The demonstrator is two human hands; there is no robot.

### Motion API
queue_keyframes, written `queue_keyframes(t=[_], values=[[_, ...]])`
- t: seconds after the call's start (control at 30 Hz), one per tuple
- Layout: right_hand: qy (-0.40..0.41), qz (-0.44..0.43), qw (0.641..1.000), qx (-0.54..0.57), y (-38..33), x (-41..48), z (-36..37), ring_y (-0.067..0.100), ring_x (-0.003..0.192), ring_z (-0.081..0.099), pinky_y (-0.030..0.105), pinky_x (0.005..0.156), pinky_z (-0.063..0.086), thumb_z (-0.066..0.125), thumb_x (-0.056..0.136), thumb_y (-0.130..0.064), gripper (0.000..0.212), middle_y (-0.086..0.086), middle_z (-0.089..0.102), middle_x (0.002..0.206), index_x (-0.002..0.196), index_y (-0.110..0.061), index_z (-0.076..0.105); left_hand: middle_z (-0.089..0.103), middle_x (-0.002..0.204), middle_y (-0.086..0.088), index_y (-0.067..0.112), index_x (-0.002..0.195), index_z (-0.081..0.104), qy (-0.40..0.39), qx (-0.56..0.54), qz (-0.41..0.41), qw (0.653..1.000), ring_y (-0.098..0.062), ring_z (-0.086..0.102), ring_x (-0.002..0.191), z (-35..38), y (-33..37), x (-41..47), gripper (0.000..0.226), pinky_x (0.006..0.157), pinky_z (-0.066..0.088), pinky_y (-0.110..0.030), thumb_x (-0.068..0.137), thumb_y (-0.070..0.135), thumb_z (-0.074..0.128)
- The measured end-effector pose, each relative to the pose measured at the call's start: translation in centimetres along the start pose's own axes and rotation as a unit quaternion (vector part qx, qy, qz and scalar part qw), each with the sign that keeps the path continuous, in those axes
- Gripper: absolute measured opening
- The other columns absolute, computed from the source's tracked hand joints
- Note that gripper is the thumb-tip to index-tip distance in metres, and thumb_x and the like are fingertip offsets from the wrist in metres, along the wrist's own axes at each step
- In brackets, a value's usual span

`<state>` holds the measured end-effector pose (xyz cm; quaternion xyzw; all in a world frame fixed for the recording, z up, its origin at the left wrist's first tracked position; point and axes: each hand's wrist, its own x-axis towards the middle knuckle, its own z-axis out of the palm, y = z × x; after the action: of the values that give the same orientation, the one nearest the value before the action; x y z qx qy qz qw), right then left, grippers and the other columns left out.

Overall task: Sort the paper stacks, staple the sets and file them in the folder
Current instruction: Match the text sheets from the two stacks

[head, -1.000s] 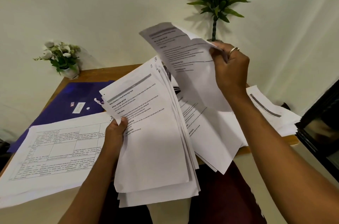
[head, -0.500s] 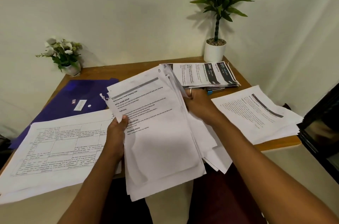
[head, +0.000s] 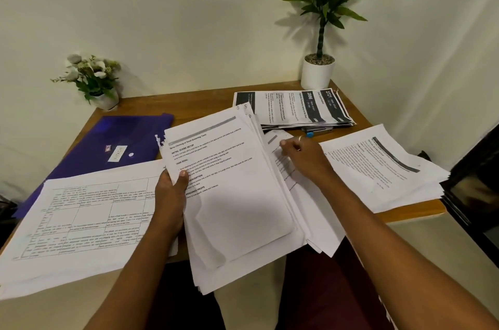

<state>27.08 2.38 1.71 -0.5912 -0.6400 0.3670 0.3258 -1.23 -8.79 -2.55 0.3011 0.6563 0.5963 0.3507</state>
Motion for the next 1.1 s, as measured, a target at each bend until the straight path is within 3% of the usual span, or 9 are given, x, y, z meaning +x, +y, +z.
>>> queue_keyframes(t=[0.07,0.17,0.27,0.37,0.63,0.8,0.93,1.0,1.1], values=[[0.072,-0.016,0.991,-0.11,1.1,1.0,-0.8,0.02,0.11,0.063,0.032,0.085,0.048,0.068,0.095,-0.043,0.03,0.001,0.07,0.115,0.116,-0.021,0.071,0.063,0.134,-0.002,0.014,0.144,0.05,-0.006,0.012,0.012,1.0,-0.018,0.063,0.11,0.1,0.1,-0.1,0.042,0.075,0.049,-0.022,0.105,0.028,0.053],[0.013,0.016,0.959,-0.282,2.3,2.0,-1.4,0.033,0.138,0.04,0.054,0.109,0.035,0.074,0.081,-0.063,0.074,0.01,0.049,0.146,0.141,-0.025,0.053,0.06,0.131,0.004,0.015,0.148,0.048,-0.015,0.022,0.02,0.999,-0.006,0.061,0.098,0.3,0.3,-0.2,0.044,0.071,0.046,-0.017,0.106,0.029,0.051],[-0.041,0.043,0.939,-0.338,2.6,2.4,-1.7,0.035,0.144,0.031,0.057,0.113,0.029,0.079,0.073,-0.066,0.092,0.013,0.04,0.152,0.143,-0.02,0.044,0.061,0.133,0.003,0.017,0.148,0.048,-0.019,0.022,0.024,0.999,-0.001,0.06,0.095,0.2,0.3,-0.3,0.044,0.071,0.046,-0.016,0.106,0.03,0.05],[-0.046,0.044,0.957,-0.284,2.3,3.2,-2.2,0.034,0.135,0.044,0.052,0.107,0.042,0.087,0.068,-0.058,0.093,0.012,0.051,0.144,0.144,-0.022,0.048,0.061,0.133,0.003,0.018,0.148,0.048,-0.016,0.017,0.022,0.999,-0.001,0.061,0.094,0.2,0.3,-0.3,0.043,0.069,0.047,-0.015,0.106,0.029,0.05],[0.004,0.025,0.973,-0.228,1.9,3.4,-3.4,0.031,0.114,0.065,0.043,0.096,0.05,0.084,0.083,-0.02,0.053,0.008,0.068,0.13,0.133,-0.018,0.064,0.062,0.13,0.005,0.019,0.146,0.049,-0.007,0.035,0.016,0.999,-0.002,0.063,0.088,0.4,0.2,-0.4,0.042,0.06,0.047,-0.01,0.106,0.028,0.05],[-0.017,0.013,0.986,-0.162,1.7,2.8,-4.8,0.014,0.079,0.061,0.024,0.063,0.041,0.078,0.089,-0.019,0.017,0.003,0.071,0.098,0.105,-0.014,0.076,0.061,0.128,0.006,0.019,0.147,0.048,-0.003,0.032,0.011,0.999,-0.001,0.062,0.086,0.6,0.4,-0.5,0.041,0.059,0.047,-0.011,0.106,0.026,0.049],[0.005,0.003,0.995,-0.098,1.5,2.2,-6.0,0.022,0.083,0.066,0.03,0.071,0.045,0.074,0.092,-0.02,0.007,0.001,0.072,0.09,0.087,-0.016,0.071,0.061,0.127,0.006,0.018,0.146,0.049,-0.013,0.029,0.012,0.999,-0.001,0.063,0.087,0.5,0.4,-0.6,0.039,0.058,0.048,-0.008,0.107,0.024,0.049],[0.015,0.001,0.997,-0.078,1.3,2.1,-6.4,0.022,0.087,0.065,0.032,0.078,0.046,0.071,0.094,-0.02,0.004,0.002,0.072,0.099,0.094,-0.016,0.071,0.063,0.128,0.005,0.018,0.146,0.05,-0.018,0.021,0.012,1.0,-0.002,0.064,0.092,0.4,0.3,-0.6,0.04,0.064,0.049,-0.011,0.107,0.023,0.049],[0.026,-0.001,0.997,-0.066,1.1,2.2,-6.8,0.024,0.104,0.063,0.032,0.089,0.044,0.069,0.097,-0.021,0.021,0.004,0.069,0.118,0.116,-0.012,0.071,0.064,0.131,0.004,0.019,0.146,0.051,-0.027,-0.004,0.008,1.0,-0.007,0.066,0.101,0.1,0.0,-0.4,0.04,0.072,0.052,-0.018,0.106,0.024,0.05]])
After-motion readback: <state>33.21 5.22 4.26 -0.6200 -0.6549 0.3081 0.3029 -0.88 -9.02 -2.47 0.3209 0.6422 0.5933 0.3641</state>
